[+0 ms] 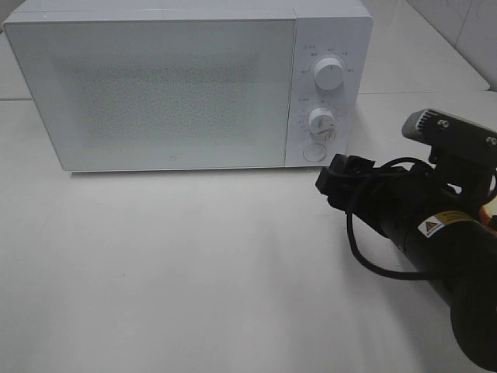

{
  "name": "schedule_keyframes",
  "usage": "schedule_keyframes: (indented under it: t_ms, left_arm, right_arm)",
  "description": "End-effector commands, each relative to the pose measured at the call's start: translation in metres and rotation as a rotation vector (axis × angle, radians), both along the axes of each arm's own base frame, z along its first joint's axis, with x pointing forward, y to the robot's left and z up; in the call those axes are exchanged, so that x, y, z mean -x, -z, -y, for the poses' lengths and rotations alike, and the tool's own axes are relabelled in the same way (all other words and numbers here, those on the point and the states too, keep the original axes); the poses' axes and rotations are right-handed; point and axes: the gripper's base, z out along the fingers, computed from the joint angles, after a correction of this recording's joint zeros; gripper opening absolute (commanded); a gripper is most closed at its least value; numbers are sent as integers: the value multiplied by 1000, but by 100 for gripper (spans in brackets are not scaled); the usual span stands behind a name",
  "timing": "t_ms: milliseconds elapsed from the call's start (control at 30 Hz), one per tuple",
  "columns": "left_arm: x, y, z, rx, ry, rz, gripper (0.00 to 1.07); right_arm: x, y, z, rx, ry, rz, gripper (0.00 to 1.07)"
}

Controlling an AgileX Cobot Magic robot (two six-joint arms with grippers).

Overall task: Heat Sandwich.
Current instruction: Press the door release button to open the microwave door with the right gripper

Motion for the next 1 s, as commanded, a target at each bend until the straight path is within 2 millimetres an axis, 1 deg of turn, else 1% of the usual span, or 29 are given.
schedule_keyframes:
  t_ms: [33, 67, 100, 200, 233, 267, 367, 400, 467, 533, 567, 600, 667, 700, 733, 800, 1000]
  left_arm:
    - [2, 0, 0, 4, -5, 22, 98]
    - [2, 0, 0, 4, -5, 22, 98]
    - [2, 0, 0, 4, -5, 22, 98]
    - [2, 0, 0, 4, -5, 22, 98]
    - [2, 0, 0, 4, -5, 22, 98]
    - [2, 0, 0, 4, -5, 22, 98]
    - [2, 0, 0, 4, -5, 22, 98]
    - [2, 0, 0, 4, -5, 22, 98]
    - [2, 0, 0, 4, -5, 22, 98]
    - [2, 0, 0, 4, -5, 22, 98]
    - [2, 0, 0, 4, -5, 22, 98]
    - [2, 0, 0, 4, -5, 22, 98]
    - [2, 0, 0, 4, -5, 22, 98]
    - [2, 0, 0, 4, -5, 22, 98]
    - [2, 0, 0, 4, -5, 22, 98]
    - [2, 0, 0, 4, -5, 22, 98]
    - [2, 0, 0, 4, -5, 22, 98]
  right_arm:
    - [1, -1, -1, -241, 75, -12, 71]
    - [1, -1, -1, -241, 75, -12, 71]
    - [1, -1, -1, -376, 119, -26, 69]
    - [1, -1, -1, -561, 181, -51, 65]
    - [1, -1, -1, -561, 181, -51, 65]
    - [1, -1, -1, -656, 213, -60, 62]
    - [1, -1, -1, -784, 255, -72, 56]
    - [1, -1, -1, -784, 255, -72, 56]
    - [1, 0, -1, -882, 293, -85, 48]
    - [1, 0, -1, -933, 311, -93, 40]
    - [1, 0, -1, -933, 311, -93, 40]
    - [1, 0, 0, -994, 335, -98, 29]
    - [1, 0, 0, -1047, 353, -104, 18]
    - [1, 0, 0, -1071, 365, -108, 7]
    - [1, 0, 0, -1071, 365, -108, 7]
    - [1, 1, 0, -1069, 367, -115, 0]
    - [1, 4, 0, -1086, 390, -143, 0]
